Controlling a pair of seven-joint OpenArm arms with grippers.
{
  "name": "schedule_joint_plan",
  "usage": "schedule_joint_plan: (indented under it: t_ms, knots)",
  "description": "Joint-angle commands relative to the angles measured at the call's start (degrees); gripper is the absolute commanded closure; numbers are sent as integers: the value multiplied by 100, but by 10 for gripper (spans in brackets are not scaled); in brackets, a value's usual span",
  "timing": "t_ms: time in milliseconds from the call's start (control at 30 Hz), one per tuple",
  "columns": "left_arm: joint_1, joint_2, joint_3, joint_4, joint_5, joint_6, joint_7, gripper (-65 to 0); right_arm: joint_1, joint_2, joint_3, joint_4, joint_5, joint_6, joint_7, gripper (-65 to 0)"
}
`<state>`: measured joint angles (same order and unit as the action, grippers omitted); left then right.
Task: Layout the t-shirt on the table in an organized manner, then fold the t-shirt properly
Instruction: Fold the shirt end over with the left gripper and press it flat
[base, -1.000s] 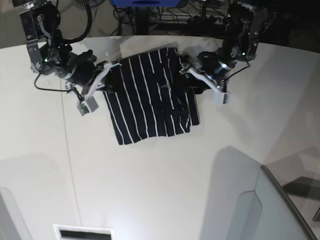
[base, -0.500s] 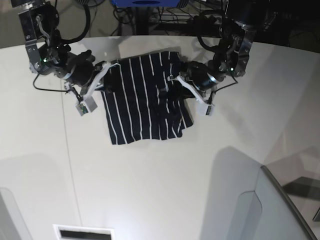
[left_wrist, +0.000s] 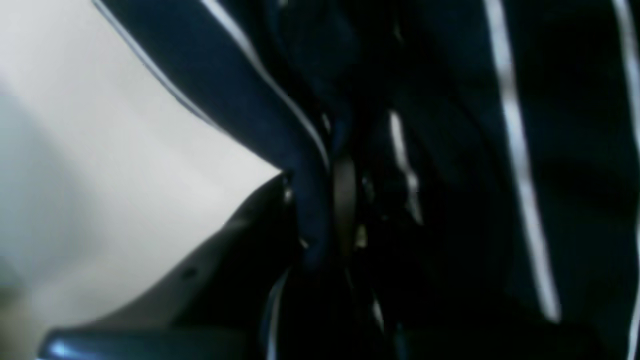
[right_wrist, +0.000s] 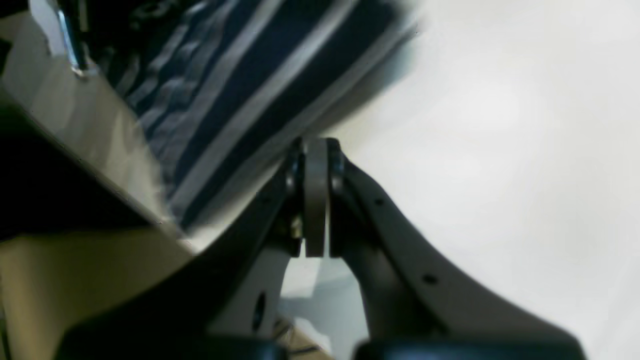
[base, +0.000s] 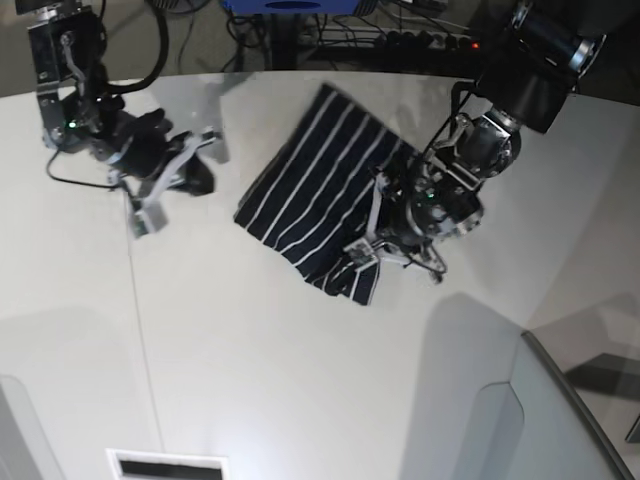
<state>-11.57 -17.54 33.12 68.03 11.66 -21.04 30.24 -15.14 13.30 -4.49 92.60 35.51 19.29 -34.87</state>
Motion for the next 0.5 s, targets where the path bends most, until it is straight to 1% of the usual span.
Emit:
schedule_joint_plan:
  t_ms: [0, 33, 100, 167, 233, 300, 367, 467]
  knots:
    - [-104, -61, 226, -56, 412, -28, 339, 0, 50, 55, 172, 63, 67, 54, 116, 0]
    - [-192, -53, 437, -56, 649, -28, 321, 0, 50, 55, 313, 19, 67, 54, 116, 0]
    - [-368, -26, 877, -56, 1063, -28, 110, 0, 50, 46, 709, -130, 76, 54, 107, 0]
    - [-491, 97, 1175, -65, 1309, -28, -180, 0, 50, -86, 1122, -367, 76, 54, 89, 0]
    - [-561, 264, 1299, -117, 1484, -28, -417, 0, 59, -200, 1614, -631, 76, 54, 81, 0]
    - [-632, 466, 1343, -232, 1590, -28, -611, 0, 59, -279, 1948, -868, 76, 54, 81, 0]
    - [-667, 686, 1343, -381, 1731, -28, -848, 0, 59, -297, 2194, -1079, 76, 54, 81, 0]
    - [-667, 967, 1351, -557, 2161, -28, -1349, 0, 15, -306, 2484, -1334, 76, 54, 81, 0]
